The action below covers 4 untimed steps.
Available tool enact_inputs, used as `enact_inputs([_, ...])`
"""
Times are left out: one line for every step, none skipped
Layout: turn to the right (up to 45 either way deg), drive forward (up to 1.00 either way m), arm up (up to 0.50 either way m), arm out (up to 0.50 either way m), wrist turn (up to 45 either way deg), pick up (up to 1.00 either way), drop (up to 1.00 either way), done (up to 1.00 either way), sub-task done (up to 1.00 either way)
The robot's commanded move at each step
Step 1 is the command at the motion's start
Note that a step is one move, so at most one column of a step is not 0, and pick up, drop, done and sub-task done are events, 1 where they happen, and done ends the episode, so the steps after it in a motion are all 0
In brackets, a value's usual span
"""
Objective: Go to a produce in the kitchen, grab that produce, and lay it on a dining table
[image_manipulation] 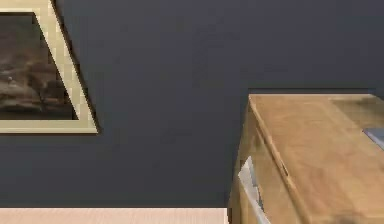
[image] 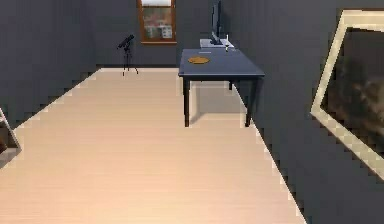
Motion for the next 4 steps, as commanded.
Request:
enact_inputs([-21.0,0.0,0.0,0.0,0.0,0.0,0.0,0.0,0.0])
enact_inputs([0.0,0.2,0.0,0.0,0.0,0.0,0.0,0.0,0.0])
enact_inputs([-45.0,0.0,0.0,0.0,0.0,0.0,0.0,0.0,0.0])
enact_inputs([-39.0,0.0,0.0,0.0,0.0,0.0,0.0,0.0,0.0])
